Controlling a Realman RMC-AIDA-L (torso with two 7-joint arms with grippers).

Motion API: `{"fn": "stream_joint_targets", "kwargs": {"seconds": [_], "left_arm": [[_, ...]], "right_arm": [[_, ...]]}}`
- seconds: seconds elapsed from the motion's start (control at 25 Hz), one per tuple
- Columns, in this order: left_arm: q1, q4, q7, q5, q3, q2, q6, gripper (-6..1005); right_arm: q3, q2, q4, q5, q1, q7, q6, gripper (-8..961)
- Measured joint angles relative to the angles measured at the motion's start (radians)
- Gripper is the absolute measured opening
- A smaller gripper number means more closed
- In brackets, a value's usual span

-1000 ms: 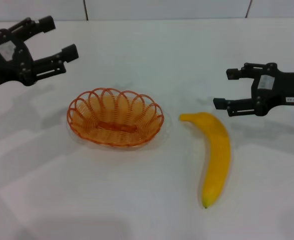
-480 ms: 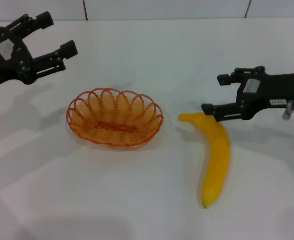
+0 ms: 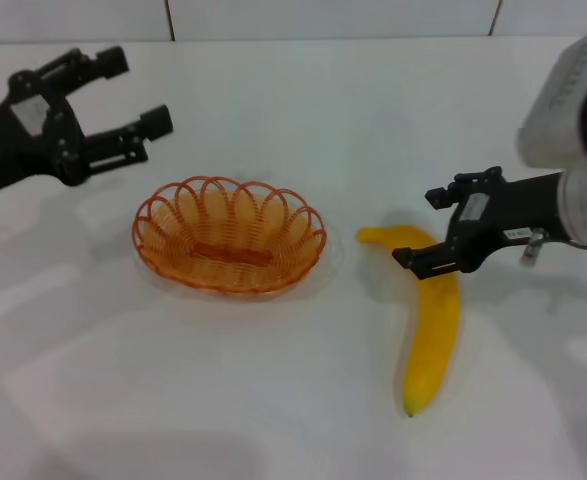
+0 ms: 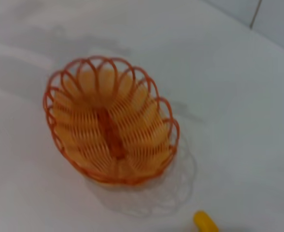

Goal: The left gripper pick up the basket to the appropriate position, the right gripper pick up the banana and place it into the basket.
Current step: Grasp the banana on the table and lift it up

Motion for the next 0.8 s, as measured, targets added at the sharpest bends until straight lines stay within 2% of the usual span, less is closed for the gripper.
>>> {"fn": "stream_joint_targets", "kwargs": {"seconds": [0.2, 0.28, 0.32, 0.4, 0.52, 0.8], "left_arm": [[0.004, 0.016, 0.032, 0.070, 0.053, 0.000, 0.059, 891], [0.025, 0.032, 0.095, 0.090, 0.111, -0.003, 0.124, 891], [0.025, 0.032, 0.095, 0.090, 0.111, -0.003, 0.124, 891], [0.049, 0.042, 0.151, 0.083, 0.169, -0.008, 0.154, 891], [0.085, 0.054, 0.180, 0.052, 0.246, -0.011, 0.154, 891], [0.139, 0.059, 0.249, 0.004, 0.351, -0.014, 0.150, 891]], "right_arm": [[-0.096, 0.000, -0.064, -0.133, -0.003, 0.128, 0.028, 883], [-0.104, 0.000, -0.067, -0.144, -0.002, 0.144, 0.026, 883], [-0.104, 0.000, -0.067, -0.147, -0.001, 0.148, 0.024, 883], [-0.105, -0.001, -0.068, -0.149, -0.001, 0.154, 0.020, 883], [-0.105, -0.002, -0.068, -0.150, -0.003, 0.157, 0.017, 883], [-0.112, -0.001, -0.057, -0.162, -0.003, 0.174, 0.017, 884]]}}
